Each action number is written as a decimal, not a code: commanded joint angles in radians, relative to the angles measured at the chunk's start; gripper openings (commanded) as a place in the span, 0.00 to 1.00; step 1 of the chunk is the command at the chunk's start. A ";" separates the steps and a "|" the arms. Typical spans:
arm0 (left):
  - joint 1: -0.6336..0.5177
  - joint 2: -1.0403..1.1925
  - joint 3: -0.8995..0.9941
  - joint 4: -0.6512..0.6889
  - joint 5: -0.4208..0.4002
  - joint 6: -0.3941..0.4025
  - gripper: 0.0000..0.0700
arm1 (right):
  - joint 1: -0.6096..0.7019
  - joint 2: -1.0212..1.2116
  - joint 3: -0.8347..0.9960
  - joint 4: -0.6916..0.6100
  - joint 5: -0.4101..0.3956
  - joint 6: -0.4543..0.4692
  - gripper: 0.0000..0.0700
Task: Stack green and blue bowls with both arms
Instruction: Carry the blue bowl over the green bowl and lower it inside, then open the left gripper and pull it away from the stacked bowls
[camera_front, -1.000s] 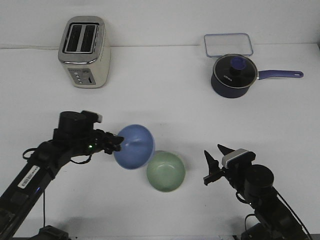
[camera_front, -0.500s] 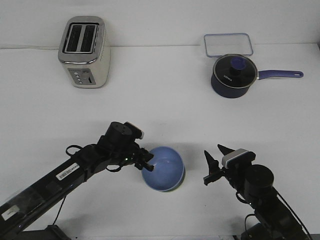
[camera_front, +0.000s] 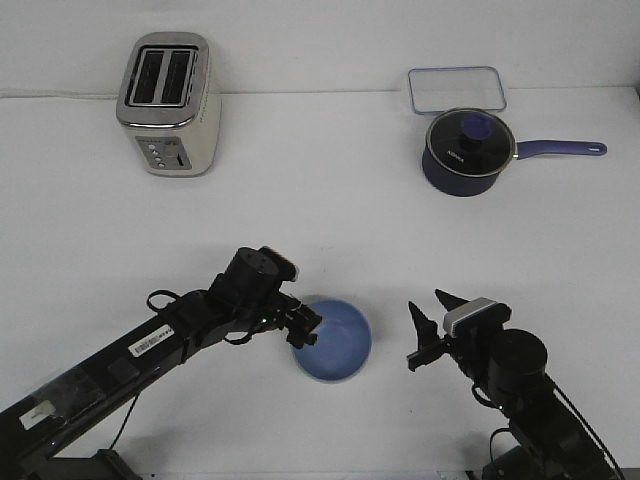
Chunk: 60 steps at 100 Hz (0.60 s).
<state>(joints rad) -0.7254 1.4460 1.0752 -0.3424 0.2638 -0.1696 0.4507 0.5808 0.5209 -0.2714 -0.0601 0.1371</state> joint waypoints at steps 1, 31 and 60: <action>-0.007 0.001 0.016 0.016 -0.002 0.012 0.68 | 0.005 0.003 0.008 0.009 -0.003 -0.006 0.50; 0.102 -0.217 0.016 0.064 -0.202 0.079 0.68 | 0.005 0.002 0.008 0.009 0.012 -0.007 0.50; 0.328 -0.500 0.016 0.011 -0.361 0.196 0.15 | 0.005 -0.029 0.008 0.019 0.062 -0.007 0.47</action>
<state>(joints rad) -0.4301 0.9771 1.0752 -0.3103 -0.0868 -0.0250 0.4507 0.5625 0.5205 -0.2695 -0.0025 0.1356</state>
